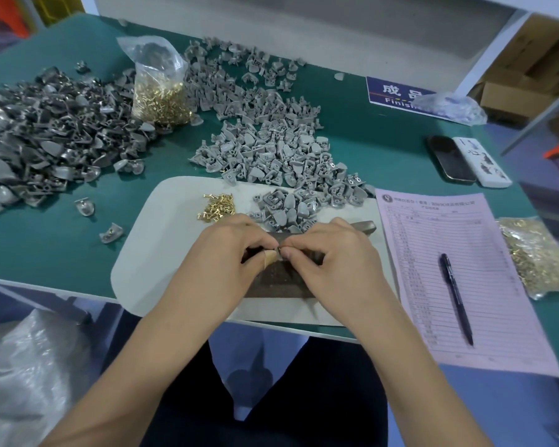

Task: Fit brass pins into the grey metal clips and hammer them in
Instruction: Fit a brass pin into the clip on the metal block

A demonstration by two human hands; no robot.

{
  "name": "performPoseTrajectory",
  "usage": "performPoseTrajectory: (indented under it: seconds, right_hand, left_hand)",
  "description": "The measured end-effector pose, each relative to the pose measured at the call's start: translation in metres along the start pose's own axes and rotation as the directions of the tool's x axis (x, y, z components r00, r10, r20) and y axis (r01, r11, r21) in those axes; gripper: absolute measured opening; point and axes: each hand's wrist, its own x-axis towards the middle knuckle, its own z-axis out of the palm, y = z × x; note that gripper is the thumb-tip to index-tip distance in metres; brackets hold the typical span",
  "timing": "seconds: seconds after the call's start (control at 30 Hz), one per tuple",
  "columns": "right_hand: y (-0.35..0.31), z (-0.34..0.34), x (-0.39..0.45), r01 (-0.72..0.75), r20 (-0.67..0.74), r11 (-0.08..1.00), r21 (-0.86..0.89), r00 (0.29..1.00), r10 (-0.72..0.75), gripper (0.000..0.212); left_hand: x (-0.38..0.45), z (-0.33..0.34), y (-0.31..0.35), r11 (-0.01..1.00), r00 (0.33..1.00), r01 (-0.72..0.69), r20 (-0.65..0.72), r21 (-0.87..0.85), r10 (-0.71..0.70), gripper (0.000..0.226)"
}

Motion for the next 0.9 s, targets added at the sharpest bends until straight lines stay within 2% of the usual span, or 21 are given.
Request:
performPoseTrajectory:
  seconds: [0.2, 0.27, 0.6, 0.7, 0.8, 0.83, 0.9]
  right_hand:
    - [-0.013, -0.01, 0.013, 0.126, 0.08, 0.952, -0.28, 0.991, -0.108, 0.011]
    - [-0.014, -0.01, 0.014, 0.115, 0.065, 0.945, -0.307, 0.993, -0.1, 0.012]
    - [0.0, -0.009, 0.003, -0.156, 0.074, 0.986, -0.063, 0.984, 0.161, 0.01]
    - [0.008, -0.014, -0.002, -0.237, -0.014, 0.971, 0.018, 0.971, 0.237, 0.014]
    - [0.034, -0.021, -0.012, -0.417, -0.085, 0.886, -0.202, 0.909, 0.408, 0.018]
    - [0.042, -0.021, -0.017, -0.48, -0.056, 0.838, -0.26, 0.874, 0.483, 0.02]
    - [0.05, -0.018, -0.023, -0.544, 0.012, 0.795, -0.267, 0.823, 0.568, 0.028]
  left_hand:
    - [0.003, -0.002, -0.001, 0.999, 0.999, 0.03, 0.016, -0.025, -0.029, 0.013]
    - [0.004, -0.003, -0.002, 0.999, 0.999, 0.034, 0.019, -0.018, -0.034, 0.013]
    - [0.008, -0.002, -0.004, 1.0, 1.0, 0.014, 0.017, 0.01, -0.014, 0.012]
    - [0.007, 0.0, -0.004, 1.0, 1.0, 0.012, 0.018, 0.017, -0.012, 0.011]
    - [0.007, 0.003, -0.002, 1.0, 1.0, 0.008, 0.015, 0.025, -0.008, 0.009]
    - [0.007, 0.004, -0.001, 0.999, 1.0, 0.003, 0.014, 0.036, -0.004, 0.008]
    - [0.009, 0.006, 0.0, 0.999, 1.0, -0.008, 0.011, 0.052, 0.007, 0.006]
